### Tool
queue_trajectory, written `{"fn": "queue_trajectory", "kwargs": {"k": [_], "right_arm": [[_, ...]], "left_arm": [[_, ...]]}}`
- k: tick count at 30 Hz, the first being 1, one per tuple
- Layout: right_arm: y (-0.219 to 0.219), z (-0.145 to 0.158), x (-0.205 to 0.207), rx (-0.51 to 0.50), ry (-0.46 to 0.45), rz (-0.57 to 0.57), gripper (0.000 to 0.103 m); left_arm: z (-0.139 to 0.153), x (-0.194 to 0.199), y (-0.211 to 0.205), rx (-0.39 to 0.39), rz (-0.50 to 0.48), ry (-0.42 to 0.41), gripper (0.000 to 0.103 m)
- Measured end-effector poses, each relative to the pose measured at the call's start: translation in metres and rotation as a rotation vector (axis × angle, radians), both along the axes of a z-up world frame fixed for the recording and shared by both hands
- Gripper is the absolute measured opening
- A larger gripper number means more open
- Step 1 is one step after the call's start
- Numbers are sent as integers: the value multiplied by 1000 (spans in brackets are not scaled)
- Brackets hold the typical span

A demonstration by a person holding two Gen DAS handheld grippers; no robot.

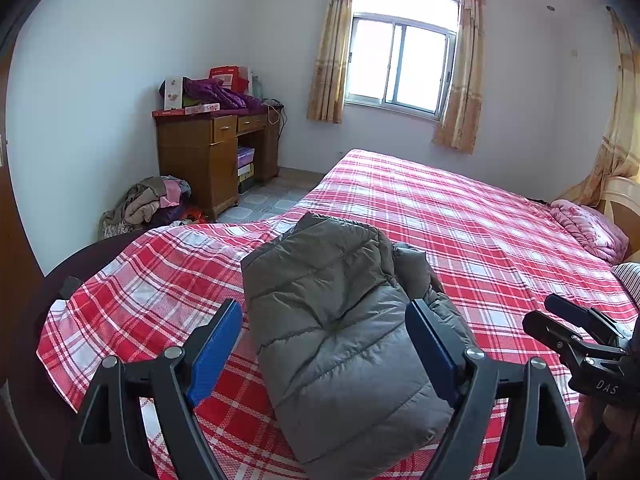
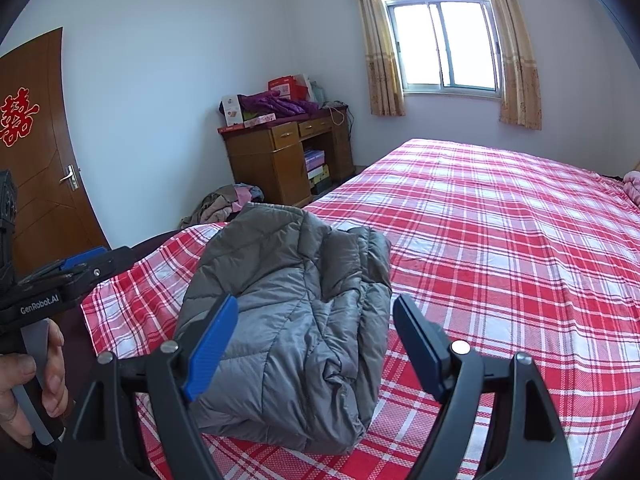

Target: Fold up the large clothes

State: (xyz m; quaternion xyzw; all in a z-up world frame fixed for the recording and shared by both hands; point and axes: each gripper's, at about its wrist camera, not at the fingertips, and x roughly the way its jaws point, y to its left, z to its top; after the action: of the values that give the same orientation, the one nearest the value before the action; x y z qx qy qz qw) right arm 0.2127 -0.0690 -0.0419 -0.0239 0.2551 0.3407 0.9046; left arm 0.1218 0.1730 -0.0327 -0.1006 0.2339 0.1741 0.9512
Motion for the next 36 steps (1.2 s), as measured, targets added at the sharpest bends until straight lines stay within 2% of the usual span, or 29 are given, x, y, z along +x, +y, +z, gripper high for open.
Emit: {"fn": "queue_trajectory", "kwargs": {"k": [20, 29, 34, 36], "right_arm": [[2, 0, -3, 1, -2, 3, 82], [3, 0, -4, 3, -4, 2, 82], [3, 0, -4, 5, 0, 2, 82], [3, 0, -3, 4, 1, 2, 82]], "left_arm": [[-4, 3, 2, -1, 22, 10, 84], [-5, 5, 1, -14, 1, 9, 84], [-7, 6, -3, 25, -13, 11, 84], [-8, 8, -4, 18, -27, 14, 84]]}}
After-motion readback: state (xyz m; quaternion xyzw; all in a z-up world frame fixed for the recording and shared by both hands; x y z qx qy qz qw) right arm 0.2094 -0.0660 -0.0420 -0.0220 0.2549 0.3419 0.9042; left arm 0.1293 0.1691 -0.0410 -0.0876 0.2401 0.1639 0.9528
